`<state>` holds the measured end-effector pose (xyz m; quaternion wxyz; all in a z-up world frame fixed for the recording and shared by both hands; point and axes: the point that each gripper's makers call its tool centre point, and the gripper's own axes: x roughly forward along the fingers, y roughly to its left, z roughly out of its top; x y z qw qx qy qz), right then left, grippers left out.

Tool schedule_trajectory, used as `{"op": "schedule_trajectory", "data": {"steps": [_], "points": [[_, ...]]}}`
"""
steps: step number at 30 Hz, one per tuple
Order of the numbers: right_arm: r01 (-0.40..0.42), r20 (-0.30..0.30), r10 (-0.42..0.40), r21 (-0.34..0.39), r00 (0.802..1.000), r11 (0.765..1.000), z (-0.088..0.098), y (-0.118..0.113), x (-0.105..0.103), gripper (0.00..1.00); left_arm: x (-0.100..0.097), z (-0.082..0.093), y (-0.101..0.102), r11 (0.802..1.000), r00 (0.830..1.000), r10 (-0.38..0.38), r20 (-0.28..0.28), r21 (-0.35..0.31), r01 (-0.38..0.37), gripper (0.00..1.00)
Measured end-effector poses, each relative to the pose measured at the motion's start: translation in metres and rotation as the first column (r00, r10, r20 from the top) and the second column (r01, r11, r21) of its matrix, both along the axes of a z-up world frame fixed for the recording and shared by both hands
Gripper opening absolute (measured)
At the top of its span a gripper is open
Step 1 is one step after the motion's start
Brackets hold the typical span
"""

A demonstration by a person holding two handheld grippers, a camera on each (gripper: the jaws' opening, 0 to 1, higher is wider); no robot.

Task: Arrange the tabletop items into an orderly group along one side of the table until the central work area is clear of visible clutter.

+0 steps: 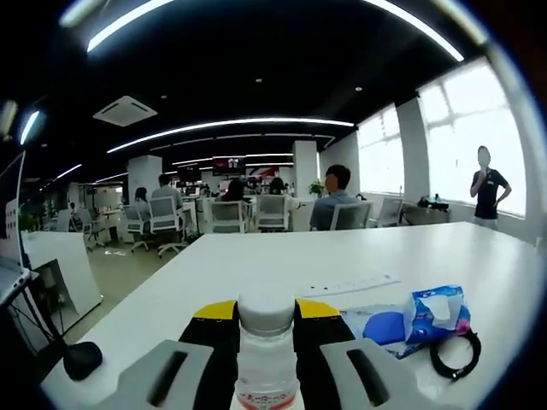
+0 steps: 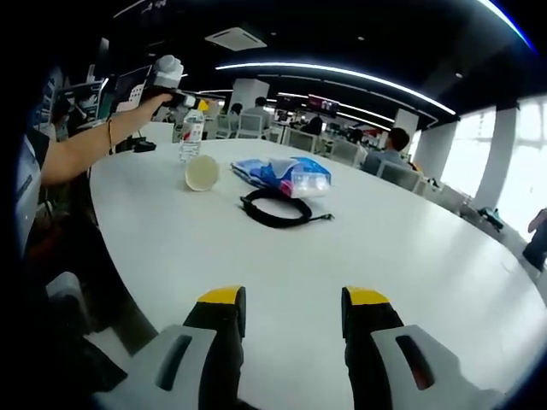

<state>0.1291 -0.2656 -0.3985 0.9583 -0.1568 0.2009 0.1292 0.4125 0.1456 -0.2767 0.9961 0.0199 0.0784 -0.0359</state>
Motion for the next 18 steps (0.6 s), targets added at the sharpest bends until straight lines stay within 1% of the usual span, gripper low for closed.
{"op": "schedule_trajectory", "data": {"steps": [3, 5, 6, 7, 8, 9, 10, 13, 17, 18], "points": [[0.001, -0.004, -0.001, -0.003, 1.000, 1.000, -0.001, 0.001, 0.001, 0.43, 0.002, -0.001, 0.001, 1.000, 1.000, -0.010, -0.007, -0.003, 0.010, 0.21], [0.000, -0.006, 0.000, -0.004, 1.000, 1.000, -0.001, 0.002, 0.001, 0.43, 0.005, -0.007, 0.001, 0.999, 0.999, -0.031, -0.031, -0.026, 0.030, 0.22], [0.000, -0.006, 0.000, -0.004, 1.000, 1.000, -0.001, 0.003, 0.001, 0.43, 0.006, -0.014, 0.000, 0.998, 0.998, -0.043, -0.055, -0.043, 0.040, 0.22], [0.001, -0.008, -0.001, -0.004, 1.000, 1.000, -0.001, 0.003, 0.002, 0.43, 0.011, 0.001, 0.001, 0.996, 0.997, -0.046, 0.057, -0.071, 0.050, 0.22], [0.001, -0.008, -0.001, -0.006, 1.000, 1.000, -0.001, 0.003, 0.002, 0.43, 0.005, -0.014, 0.002, 0.997, 0.999, -0.049, -0.024, -0.062, 0.047, 0.22], [0.001, -0.009, -0.001, -0.007, 1.000, 1.000, -0.001, 0.003, 0.002, 0.43, 0.007, -0.009, 0.000, 0.994, 0.998, -0.066, 0.018, -0.086, 0.068, 0.22], [0.003, -0.011, -0.003, -0.010, 1.000, 1.000, -0.002, 0.003, 0.002, 0.43, 0.006, -0.013, 0.002, 0.996, 0.998, -0.064, -0.011, -0.066, 0.063, 0.22], [0.006, -0.012, -0.006, -0.013, 1.000, 1.000, -0.001, 0.003, 0.003, 0.43, 0.006, -0.013, -0.001, 0.996, 0.997, -0.073, 0.000, -0.053, 0.073, 0.22], [0.000, -0.016, 0.000, -0.015, 1.000, 1.000, -0.002, 0.006, 0.004, 0.43, 0.008, -0.013, 0.002, 0.994, 0.997, -0.078, -0.002, -0.073, 0.077, 0.22], [-0.002, -0.017, 0.002, -0.017, 1.000, 1.000, -0.003, 0.007, 0.005, 0.43, 0.009, -0.011, 0.002, 0.994, 0.997, -0.080, 0.004, -0.068, 0.080, 0.22]]}}
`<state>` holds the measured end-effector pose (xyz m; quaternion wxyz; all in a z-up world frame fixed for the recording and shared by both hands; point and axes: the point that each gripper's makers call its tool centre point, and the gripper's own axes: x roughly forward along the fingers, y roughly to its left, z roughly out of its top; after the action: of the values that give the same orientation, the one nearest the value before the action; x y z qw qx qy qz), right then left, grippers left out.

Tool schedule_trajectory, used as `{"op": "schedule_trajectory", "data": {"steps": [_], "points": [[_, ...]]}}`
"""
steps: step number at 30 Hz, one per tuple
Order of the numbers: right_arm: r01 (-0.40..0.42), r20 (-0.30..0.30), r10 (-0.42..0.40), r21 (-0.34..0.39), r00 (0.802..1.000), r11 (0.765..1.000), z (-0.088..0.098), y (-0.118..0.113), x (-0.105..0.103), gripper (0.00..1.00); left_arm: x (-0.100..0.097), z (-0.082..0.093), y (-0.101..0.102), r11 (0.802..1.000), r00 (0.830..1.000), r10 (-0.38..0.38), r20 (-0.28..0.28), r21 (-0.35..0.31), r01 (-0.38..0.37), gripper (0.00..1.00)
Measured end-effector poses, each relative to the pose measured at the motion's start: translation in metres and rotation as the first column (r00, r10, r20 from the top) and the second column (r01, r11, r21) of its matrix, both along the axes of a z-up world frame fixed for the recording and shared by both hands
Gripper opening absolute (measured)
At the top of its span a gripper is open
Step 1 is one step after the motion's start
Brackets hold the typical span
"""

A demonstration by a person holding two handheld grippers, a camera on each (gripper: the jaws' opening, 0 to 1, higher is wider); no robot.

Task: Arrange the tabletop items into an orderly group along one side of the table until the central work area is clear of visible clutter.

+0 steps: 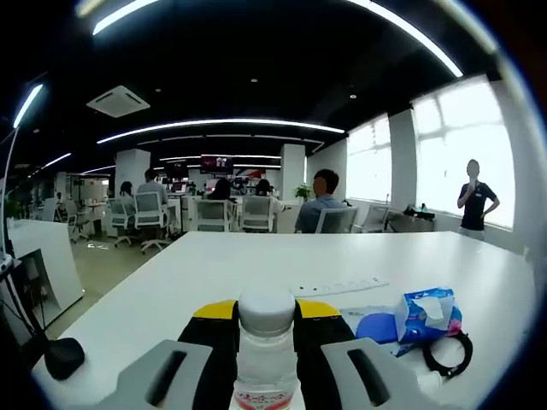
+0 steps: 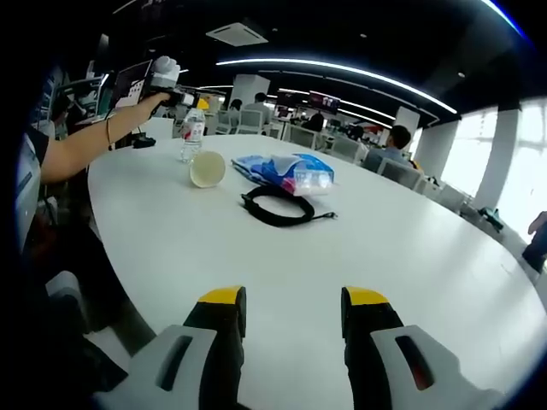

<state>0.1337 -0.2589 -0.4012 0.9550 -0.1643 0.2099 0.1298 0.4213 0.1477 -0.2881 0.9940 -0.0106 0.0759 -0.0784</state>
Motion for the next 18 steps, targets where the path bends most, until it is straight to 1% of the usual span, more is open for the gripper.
{"op": "schedule_trajectory", "data": {"steps": [3, 6, 11, 14, 18], "points": [[-0.002, 0.001, 0.002, 0.002, 1.000, 1.000, 0.0003, 0.0007, 0.0005, 0.43, -0.0007, 0.0004, -0.0017, 1.000, 1.000, -0.007, 0.010, 0.010, 0.007, 0.22], [0.002, 0.002, -0.002, 0.002, 1.000, 1.000, 0.0008, -0.0004, 0.0007, 0.43, -0.0011, 0.0003, -0.0006, 1.000, 1.000, -0.007, 0.013, -0.006, 0.007, 0.22], [0.005, 0.001, -0.005, 0.005, 1.000, 1.000, 0.0006, -0.0013, 0.0008, 0.42, 0.0000, -0.0001, -0.0003, 1.000, 1.000, -0.007, 0.010, -0.007, 0.007, 0.23], [-0.001, 0.001, 0.001, 0.014, 1.000, 1.000, 0.0006, 0.0003, 0.0008, 0.42, 0.0005, 0.0002, 0.0003, 1.000, 1.000, 0.001, 0.021, -0.013, -0.001, 0.23], [-0.003, 0.003, 0.003, 0.016, 1.000, 1.000, 0.0008, 0.0005, -0.0008, 0.42, -0.0007, 0.0004, -0.0008, 1.000, 0.999, -0.006, 0.037, -0.013, 0.007, 0.23]]}}
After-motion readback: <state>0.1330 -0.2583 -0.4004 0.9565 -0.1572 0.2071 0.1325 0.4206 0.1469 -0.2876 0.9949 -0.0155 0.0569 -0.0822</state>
